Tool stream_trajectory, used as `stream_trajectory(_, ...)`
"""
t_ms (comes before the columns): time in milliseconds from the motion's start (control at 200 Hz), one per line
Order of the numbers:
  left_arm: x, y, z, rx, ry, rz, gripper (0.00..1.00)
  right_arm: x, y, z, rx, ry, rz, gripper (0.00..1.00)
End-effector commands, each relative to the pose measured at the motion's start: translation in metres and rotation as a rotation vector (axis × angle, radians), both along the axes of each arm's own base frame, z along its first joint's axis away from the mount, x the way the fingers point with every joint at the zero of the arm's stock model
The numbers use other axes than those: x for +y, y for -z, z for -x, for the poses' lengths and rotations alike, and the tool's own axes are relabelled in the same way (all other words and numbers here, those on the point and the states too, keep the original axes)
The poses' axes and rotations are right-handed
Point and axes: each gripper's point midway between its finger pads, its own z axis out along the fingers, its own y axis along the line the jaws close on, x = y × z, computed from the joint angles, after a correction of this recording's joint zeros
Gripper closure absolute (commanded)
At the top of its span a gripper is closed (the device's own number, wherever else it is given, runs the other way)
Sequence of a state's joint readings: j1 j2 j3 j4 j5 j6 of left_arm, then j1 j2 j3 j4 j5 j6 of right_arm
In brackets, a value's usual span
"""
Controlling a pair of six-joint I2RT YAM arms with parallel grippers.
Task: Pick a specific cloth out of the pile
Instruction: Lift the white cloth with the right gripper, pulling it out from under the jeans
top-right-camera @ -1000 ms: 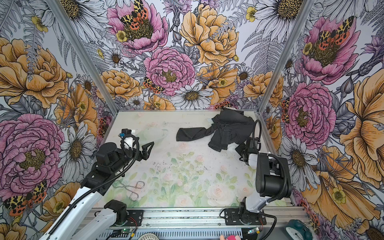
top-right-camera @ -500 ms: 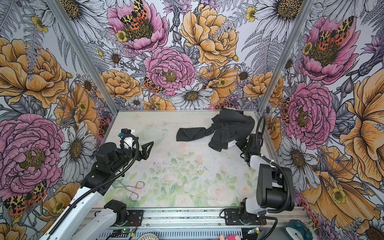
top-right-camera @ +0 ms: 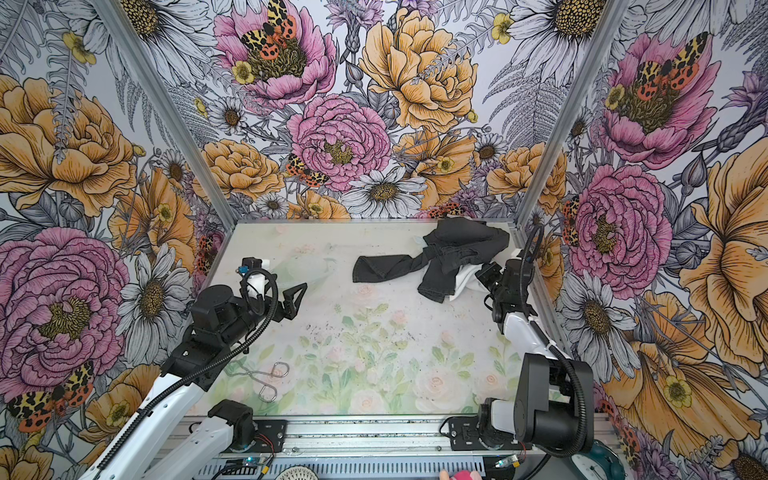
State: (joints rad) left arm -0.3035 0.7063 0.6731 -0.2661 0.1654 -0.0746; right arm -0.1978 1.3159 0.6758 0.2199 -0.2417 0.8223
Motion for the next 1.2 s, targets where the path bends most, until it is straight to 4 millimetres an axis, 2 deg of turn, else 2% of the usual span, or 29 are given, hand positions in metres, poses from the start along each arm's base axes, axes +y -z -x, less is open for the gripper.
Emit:
stream_trajectory(0,0.007,0.004,0.000,-0.003,-0.027,-0.015,0.01,-0.001,-0.059,-0.009,-0.154,-0.009,0.018,1.00)
stream_trajectory(340,0.008,0.003,0.001,-0.009,-0.030,-0.015,0.01,0.000,-0.128,-0.012,-0.304,-0.015,0.050,1.00)
stream_trajectory(1191,0.010,0.001,0.002,-0.018,-0.040,-0.016,0.01,-0.003,-0.275,-0.016,-0.576,-0.008,0.141,1.00)
